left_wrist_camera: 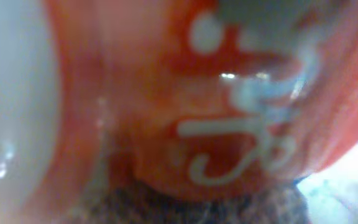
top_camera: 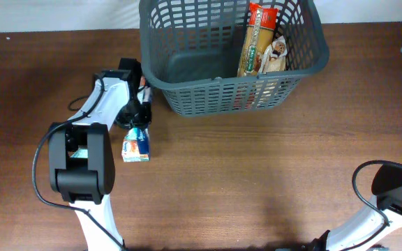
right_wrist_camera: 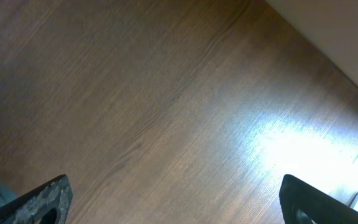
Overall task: Pack container
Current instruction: 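Lift the tissue pack and lower it upright into the basket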
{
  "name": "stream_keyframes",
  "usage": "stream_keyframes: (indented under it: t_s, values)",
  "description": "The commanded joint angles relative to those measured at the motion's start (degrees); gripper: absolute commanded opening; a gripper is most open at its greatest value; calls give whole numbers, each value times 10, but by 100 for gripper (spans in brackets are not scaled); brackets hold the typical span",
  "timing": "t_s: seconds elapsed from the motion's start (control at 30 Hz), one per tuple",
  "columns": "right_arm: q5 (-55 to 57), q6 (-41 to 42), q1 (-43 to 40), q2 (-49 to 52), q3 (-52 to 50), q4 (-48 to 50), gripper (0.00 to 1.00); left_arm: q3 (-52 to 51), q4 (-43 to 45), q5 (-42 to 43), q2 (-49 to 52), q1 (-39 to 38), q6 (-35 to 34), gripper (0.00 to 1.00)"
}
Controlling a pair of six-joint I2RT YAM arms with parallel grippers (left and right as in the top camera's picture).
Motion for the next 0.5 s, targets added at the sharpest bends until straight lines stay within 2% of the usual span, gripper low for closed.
stream_keyframes:
  t_s: [0.0,0.13,0.27,0.47]
  values:
    - [-3,5,-1,-5,-3,1,99,63,-31,-69,-13,44,-92,2]
    - [-3,5,-1,-5,-3,1,99,132,-73,-78,-38,93,-94,2]
    - [-3,5,-1,-5,-3,1,99,229,-121,-130,-74,128,-125,2]
    - [-3,5,-1,-5,-3,1,99,391,-160,-128,-127,107,-123,2]
